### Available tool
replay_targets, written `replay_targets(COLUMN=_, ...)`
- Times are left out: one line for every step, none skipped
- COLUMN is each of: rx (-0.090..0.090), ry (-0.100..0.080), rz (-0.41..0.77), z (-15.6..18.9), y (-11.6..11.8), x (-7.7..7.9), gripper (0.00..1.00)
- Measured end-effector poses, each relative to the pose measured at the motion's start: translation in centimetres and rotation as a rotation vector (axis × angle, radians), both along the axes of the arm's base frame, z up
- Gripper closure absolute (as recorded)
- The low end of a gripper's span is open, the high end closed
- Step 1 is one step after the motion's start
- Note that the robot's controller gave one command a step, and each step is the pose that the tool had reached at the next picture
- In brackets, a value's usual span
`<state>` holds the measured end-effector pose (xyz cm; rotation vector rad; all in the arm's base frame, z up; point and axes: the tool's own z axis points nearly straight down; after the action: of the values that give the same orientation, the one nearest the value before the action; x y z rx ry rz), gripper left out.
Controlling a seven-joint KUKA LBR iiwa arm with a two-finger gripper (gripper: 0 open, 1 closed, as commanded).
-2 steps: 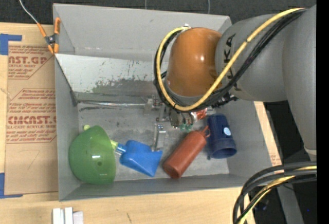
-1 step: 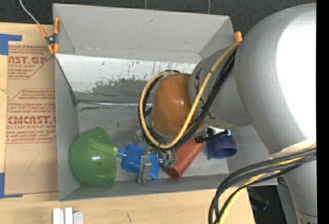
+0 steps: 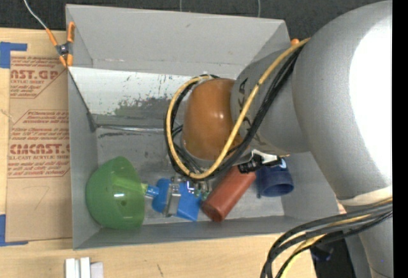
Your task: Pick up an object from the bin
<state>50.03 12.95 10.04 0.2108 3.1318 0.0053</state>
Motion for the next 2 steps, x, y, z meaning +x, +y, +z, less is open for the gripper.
replay_targets(rx=0.000, ry=0.009, rz=0.092, z=-3.31, y=-1.77, x=-0.46, gripper=0.00)
replay_targets(rx=0.001, ry=0.002, rz=-0.065, z=-3.12, y=-0.97, x=-0.67, gripper=0.00)
